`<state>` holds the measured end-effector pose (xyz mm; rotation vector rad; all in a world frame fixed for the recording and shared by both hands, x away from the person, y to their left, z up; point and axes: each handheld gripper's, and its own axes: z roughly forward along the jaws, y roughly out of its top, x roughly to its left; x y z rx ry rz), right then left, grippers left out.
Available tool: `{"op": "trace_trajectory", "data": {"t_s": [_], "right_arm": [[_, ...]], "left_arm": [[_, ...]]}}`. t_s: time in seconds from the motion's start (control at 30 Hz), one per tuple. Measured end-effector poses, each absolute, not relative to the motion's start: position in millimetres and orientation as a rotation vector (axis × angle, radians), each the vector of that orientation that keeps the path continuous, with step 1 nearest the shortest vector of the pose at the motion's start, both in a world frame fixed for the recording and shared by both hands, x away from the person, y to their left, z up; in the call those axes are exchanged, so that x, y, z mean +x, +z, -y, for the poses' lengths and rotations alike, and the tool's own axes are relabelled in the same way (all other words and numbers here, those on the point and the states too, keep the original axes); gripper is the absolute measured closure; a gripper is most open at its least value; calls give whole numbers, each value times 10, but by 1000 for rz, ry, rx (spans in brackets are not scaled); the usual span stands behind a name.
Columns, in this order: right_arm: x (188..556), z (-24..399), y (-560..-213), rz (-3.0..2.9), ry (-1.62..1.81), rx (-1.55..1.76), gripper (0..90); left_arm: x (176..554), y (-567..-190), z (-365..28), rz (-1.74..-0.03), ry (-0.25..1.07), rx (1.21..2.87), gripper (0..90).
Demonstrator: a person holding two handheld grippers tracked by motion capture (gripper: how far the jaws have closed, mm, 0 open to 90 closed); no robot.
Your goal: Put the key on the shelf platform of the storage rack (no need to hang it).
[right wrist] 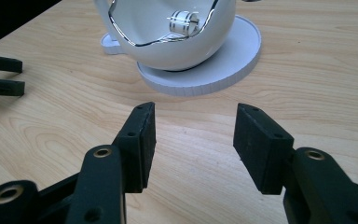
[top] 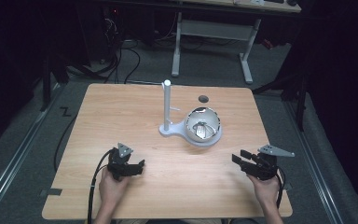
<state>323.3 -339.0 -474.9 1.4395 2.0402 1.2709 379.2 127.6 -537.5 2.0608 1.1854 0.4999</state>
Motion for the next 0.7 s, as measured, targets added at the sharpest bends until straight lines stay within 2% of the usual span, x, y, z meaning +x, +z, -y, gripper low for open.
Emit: {"op": "trace_trajectory", "data": {"t_s": [0.7], "right_arm": [[3261,3197,-4913,-2079,1250,1416,497]], "left_arm": [[3782,-5374,-1277,-1185,499,2061,170]]}}
